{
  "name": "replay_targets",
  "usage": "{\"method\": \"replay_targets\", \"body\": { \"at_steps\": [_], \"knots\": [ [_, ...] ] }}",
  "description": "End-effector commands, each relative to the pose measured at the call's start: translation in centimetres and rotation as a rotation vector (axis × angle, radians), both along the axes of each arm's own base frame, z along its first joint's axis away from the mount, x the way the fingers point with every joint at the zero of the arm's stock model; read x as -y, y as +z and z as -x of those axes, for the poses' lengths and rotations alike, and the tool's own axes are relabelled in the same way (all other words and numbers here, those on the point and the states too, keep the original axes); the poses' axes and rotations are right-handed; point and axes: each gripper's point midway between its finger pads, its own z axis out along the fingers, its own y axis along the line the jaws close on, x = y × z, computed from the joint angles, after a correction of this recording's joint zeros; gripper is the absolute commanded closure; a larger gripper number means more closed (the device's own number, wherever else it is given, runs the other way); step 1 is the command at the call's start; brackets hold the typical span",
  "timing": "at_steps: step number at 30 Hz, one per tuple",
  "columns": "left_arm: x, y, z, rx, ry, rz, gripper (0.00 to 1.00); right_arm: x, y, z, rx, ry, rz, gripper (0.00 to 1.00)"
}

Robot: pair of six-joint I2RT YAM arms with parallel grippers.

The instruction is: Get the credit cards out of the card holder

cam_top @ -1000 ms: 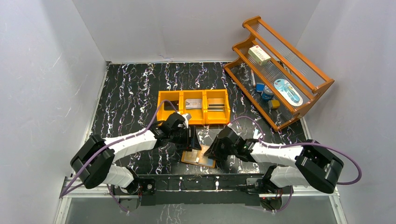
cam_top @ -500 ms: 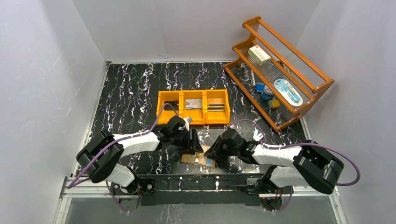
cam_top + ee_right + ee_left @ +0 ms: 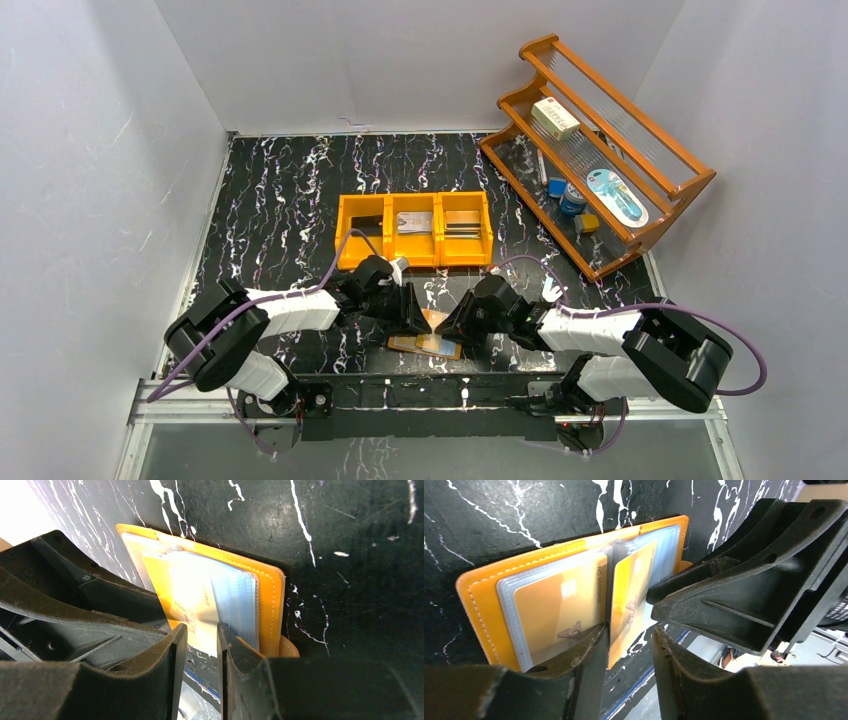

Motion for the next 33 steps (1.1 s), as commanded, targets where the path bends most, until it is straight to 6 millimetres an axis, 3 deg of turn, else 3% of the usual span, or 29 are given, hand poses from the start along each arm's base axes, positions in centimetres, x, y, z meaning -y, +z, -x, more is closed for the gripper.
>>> {"method": "replay_targets", "body": {
  "at_steps": [1, 16, 29, 33],
  "knots": [
    [-1.0, -0.8, 0.3, -0.014, 0.017, -0.049, 0.68, 3.9, -4.4, 1.7, -0.084, -0.016, 0.201, 0.62],
    [-1.3, -0.4, -0.2, 0.013, 0.033, -0.067, 1.0, 4.0, -4.5, 1.7, -0.084, -0.015, 0.207, 0.61],
    [-3.1, 0.2, -0.7, 0.079, 0.039, -0.155, 1.0, 4.4, -4.6, 1.6, -0.088, -0.023, 0.23, 0.62],
    [-3.1, 0.5, -0.9, 0.09, 0.031, -0.15, 1.0, 3.8, -3.6, 1.2, -0.05, -0.009, 0.2, 0.62]
  ]
}}
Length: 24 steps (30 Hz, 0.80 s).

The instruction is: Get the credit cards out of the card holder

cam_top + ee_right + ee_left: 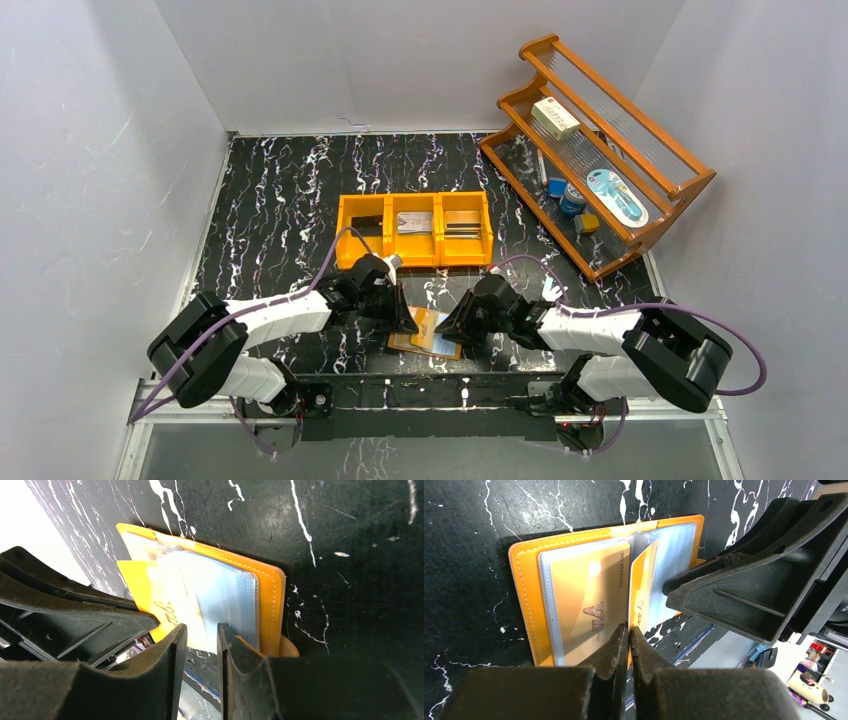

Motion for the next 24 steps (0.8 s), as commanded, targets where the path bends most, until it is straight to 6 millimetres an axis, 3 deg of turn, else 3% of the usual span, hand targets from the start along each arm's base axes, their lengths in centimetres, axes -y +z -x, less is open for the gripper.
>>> {"method": "replay_targets", "body": {
  "at_steps": [1, 6, 9, 12, 17, 24],
  "knots": [
    [-0.8, 0.2, -0.2, 0.017, -0.009, -0.039, 1.0, 3.6, -3.2, 1.1, -0.027, 0.004, 0.185, 0.61],
    [-0.1, 0.2, -0.1, 0.001, -0.025, -0.01, 1.0, -1.1, 3.4, -1.1, 0.158, 0.122, -0.006, 0.57],
    [0.1, 0.3, -0.2, 0.0, -0.02, -0.002, 1.0, -3.0, 5.4, -1.4, 0.197, 0.176, -0.08, 0.54],
    [0.3, 0.5, -0.3, 0.0, -0.017, 0.01, 1.0, -3.6, 4.5, -1.5, 0.166, 0.195, -0.06, 0.53],
    [0.4, 0.6, -0.1, -0.005, -0.02, 0.021, 1.0, -1.1, -0.5, -0.5, 0.012, 0.129, 0.113, 0.55],
    [0.8, 0.2, 0.1, -0.029, -0.028, 0.033, 0.93, 1.0, -1.9, 0.6, -0.02, 0.076, 0.133, 0.55]
  ]
}}
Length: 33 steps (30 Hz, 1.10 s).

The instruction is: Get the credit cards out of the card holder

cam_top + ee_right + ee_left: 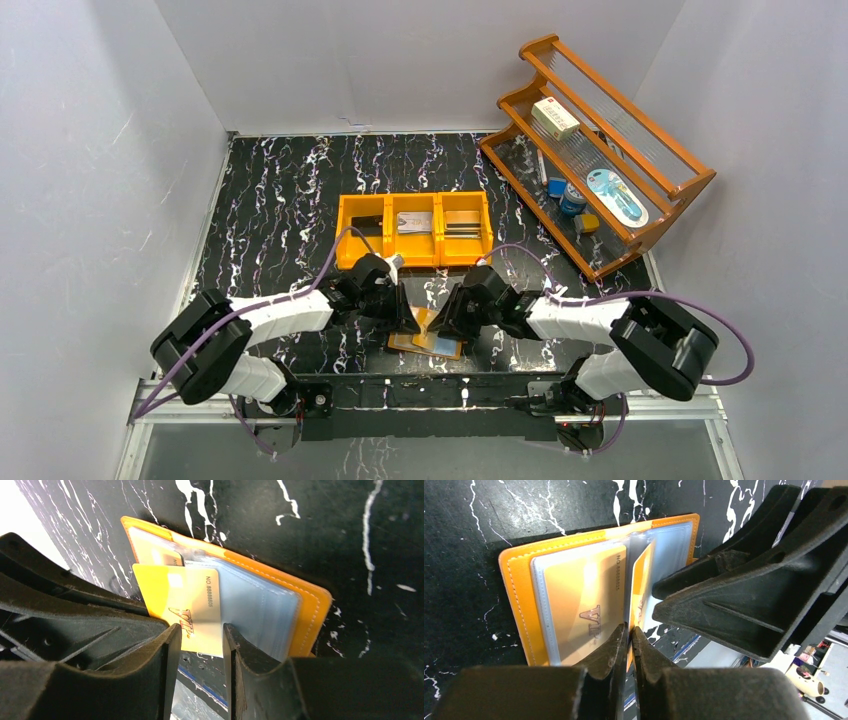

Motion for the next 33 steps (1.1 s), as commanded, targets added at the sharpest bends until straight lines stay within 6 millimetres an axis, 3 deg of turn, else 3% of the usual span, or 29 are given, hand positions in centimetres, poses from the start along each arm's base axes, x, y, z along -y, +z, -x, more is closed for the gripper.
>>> {"method": "replay_targets", "body": {
  "at_steps": [1, 6, 11, 16, 18, 21, 24, 27, 29, 33],
  "knots": [
    [0.4, -0.1, 0.1, -0.03, -0.014, 0.012, 0.9, 2.6, -2.4, 1.0, -0.045, -0.047, 0.085, 0.55],
    [1.3, 0.1, 0.3, -0.046, -0.043, 0.052, 0.82, 2.5, -2.8, 1.2, -0.058, -0.047, 0.087, 0.55],
    [1.7, 0.4, 0.2, -0.046, -0.062, 0.066, 0.82, 2.5, -2.8, 1.0, -0.055, -0.05, 0.089, 0.55],
    [1.1, -0.1, -0.4, -0.038, -0.027, 0.009, 0.91, 2.6, -2.8, 1.0, -0.052, -0.06, 0.09, 0.55],
    [-0.7, -0.4, -0.7, -0.015, 0.018, -0.083, 1.0, 3.1, -2.8, 0.8, -0.044, -0.076, 0.109, 0.55],
    [-1.8, 0.8, -1.4, 0.05, 0.051, -0.127, 1.0, 3.5, -1.3, -0.2, 0.018, -0.084, 0.131, 0.55],
    [-3.1, 4.0, -2.9, 0.169, 0.104, -0.156, 1.0, 0.5, 4.2, -1.7, 0.153, 0.012, -0.005, 0.54],
    [-4.9, 5.2, -3.6, 0.223, 0.161, -0.215, 1.0, -2.5, 7.1, -2.1, 0.189, 0.104, -0.105, 0.55],
    [-6.7, 5.5, -3.8, 0.248, 0.222, -0.269, 1.0, -5.4, 7.1, -2.1, 0.152, 0.183, -0.179, 0.56],
    [-7.9, 5.9, -3.9, 0.262, 0.268, -0.298, 1.0, -5.3, 3.8, -1.8, 0.056, 0.168, -0.104, 0.57]
  ]
}}
